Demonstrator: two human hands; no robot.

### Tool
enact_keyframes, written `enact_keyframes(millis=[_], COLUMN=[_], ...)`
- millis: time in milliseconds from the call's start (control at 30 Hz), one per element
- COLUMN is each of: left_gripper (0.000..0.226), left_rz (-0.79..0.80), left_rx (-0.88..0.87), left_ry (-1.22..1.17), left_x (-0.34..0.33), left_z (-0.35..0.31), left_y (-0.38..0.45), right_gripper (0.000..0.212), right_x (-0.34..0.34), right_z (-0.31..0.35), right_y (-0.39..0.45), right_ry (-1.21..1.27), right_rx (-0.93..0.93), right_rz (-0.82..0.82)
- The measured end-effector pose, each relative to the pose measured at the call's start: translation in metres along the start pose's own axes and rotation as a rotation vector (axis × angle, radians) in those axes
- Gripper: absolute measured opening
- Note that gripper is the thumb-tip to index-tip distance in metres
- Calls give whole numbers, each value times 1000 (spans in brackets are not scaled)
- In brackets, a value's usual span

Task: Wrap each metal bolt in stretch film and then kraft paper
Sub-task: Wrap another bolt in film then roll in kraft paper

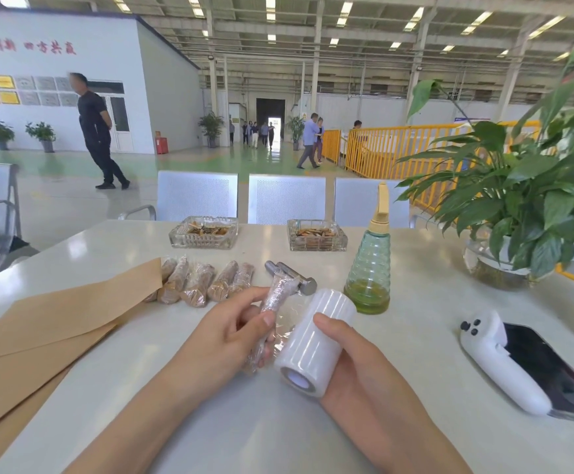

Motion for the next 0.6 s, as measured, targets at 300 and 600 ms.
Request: enact_keyframes(millis=[300, 600], left_gripper=[22, 30], left_rz=[-43, 59], left_rx=[-37, 178], left_ry=[409, -22], left_x=[14, -5], left_z=[5, 9], left_y=[0, -5], right_gripper=[55, 52], right_x=[-6, 8], right_z=[-9, 0], right_y=[3, 0], right_ry=[-65, -66], right_rx=[-25, 7], right_rz=[49, -43])
Point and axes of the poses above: each hand's wrist, its own y-axis towards the middle knuckle, its own x-axis out of the back of the hand, z = x × y, the point moved 10 cm from there along y, towards the middle knuckle, and after that the axes turned 6 degrees about -x, right-handed, at the moved point
